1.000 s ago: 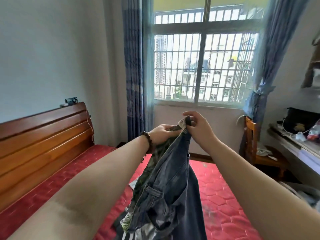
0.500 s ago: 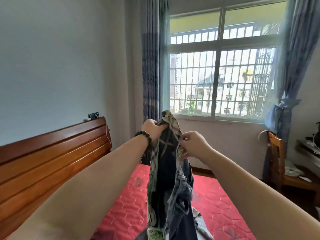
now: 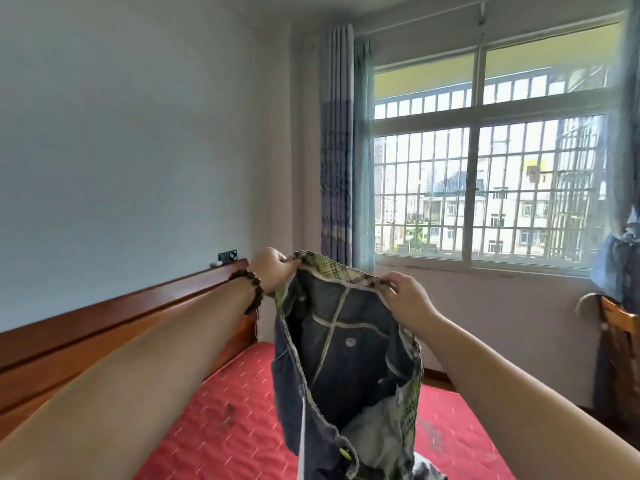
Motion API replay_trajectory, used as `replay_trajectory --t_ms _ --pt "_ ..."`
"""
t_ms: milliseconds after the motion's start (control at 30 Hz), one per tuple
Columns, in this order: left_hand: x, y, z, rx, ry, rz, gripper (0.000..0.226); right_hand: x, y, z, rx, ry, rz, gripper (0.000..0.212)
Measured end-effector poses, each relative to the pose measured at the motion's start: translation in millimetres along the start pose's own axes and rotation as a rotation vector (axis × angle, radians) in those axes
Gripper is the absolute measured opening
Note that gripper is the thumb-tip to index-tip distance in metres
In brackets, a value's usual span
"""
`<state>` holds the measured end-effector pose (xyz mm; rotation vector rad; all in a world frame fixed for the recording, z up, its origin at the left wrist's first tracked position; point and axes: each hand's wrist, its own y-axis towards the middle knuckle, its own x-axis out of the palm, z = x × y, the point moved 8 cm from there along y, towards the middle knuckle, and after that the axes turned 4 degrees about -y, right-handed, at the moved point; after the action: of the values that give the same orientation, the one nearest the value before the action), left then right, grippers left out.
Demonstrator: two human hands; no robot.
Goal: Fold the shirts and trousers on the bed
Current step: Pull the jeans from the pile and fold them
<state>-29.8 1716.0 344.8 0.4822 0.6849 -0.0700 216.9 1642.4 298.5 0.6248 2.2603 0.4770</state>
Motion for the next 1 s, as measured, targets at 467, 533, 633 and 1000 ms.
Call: replay_trajectory --t_ms 467,533,633,1000 --pt "-18.8 -1.4 -49.7 -0.112 0.194 -0.197 0.031 47.3 -10.7 -19.7 -0.148 -0.049 -0.233 0.014" --pt "-23.9 -3.4 -53.6 -0.128 0.150 -0.181 0.023 56.4 -13.5 -12.3 -0.192 -0.206 -0.353 0.020" --pt "-25.1 -10.3 -55.2 -0.139 0.031 -0.242 0.016 63.8 -16.8 18.6 -0.267 -0.606 -0.464 0.021" --pt "-38.9 -58.3 -51.9 0.032 0.155 -0.210 0.035 69.1 -51.2 101.4 0.019 -0.551 -0.453 0.020"
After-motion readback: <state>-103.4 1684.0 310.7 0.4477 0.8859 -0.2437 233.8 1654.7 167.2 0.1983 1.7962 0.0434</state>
